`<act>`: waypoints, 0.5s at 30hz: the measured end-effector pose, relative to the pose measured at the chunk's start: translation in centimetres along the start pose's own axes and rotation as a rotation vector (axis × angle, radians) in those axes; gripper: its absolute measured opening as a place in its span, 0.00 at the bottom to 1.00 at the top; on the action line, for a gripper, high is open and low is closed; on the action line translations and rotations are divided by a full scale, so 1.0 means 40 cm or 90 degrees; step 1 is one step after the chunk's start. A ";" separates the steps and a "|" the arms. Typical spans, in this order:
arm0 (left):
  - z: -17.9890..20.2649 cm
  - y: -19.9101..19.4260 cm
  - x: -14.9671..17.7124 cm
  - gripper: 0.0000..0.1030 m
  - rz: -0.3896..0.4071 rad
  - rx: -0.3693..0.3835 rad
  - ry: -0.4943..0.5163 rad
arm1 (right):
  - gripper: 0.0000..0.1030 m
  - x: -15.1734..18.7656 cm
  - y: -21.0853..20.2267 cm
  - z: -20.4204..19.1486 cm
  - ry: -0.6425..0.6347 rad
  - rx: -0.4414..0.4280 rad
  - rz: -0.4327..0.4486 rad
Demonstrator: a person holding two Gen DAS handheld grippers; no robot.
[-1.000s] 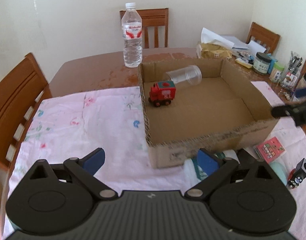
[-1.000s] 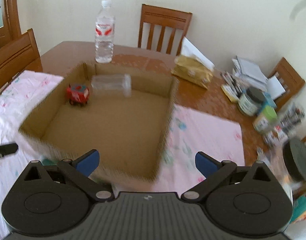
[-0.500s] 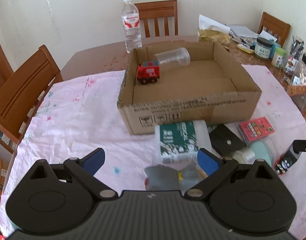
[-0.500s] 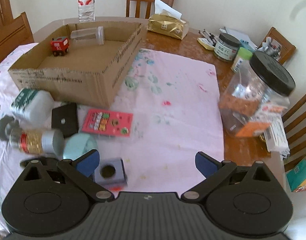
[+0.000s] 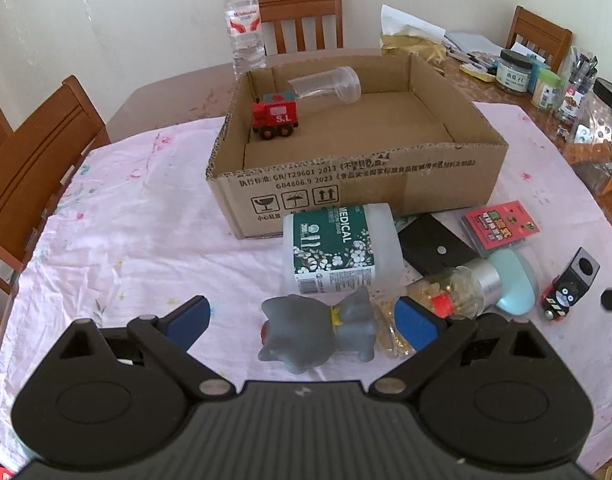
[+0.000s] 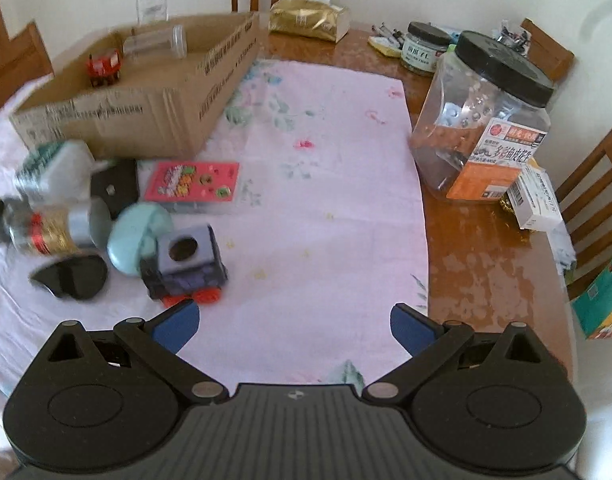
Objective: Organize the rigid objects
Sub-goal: 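Move the right gripper to the navy toy robot while the left gripper approaches the grey elephant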
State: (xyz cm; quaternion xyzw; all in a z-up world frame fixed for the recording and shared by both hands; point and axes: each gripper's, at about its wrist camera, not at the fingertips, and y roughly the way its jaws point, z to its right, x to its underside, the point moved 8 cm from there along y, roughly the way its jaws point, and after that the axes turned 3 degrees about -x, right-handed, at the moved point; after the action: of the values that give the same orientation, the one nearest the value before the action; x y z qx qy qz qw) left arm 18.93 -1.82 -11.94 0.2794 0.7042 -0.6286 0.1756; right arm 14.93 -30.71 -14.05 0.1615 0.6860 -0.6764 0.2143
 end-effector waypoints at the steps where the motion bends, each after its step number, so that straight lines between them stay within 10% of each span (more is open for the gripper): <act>1: -0.002 0.006 0.000 0.96 -0.003 0.003 0.001 | 1.00 -0.011 -0.007 -0.003 0.006 -0.002 0.010; 15: -0.019 0.039 0.014 0.96 -0.008 0.043 0.000 | 1.00 -0.067 0.045 -0.024 0.055 0.042 0.018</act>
State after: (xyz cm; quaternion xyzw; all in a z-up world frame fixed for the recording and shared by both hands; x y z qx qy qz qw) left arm 19.52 -0.88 -13.38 0.2807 0.6843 -0.6533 0.1619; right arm 18.07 -29.53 -14.24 0.2071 0.6695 -0.6881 0.1882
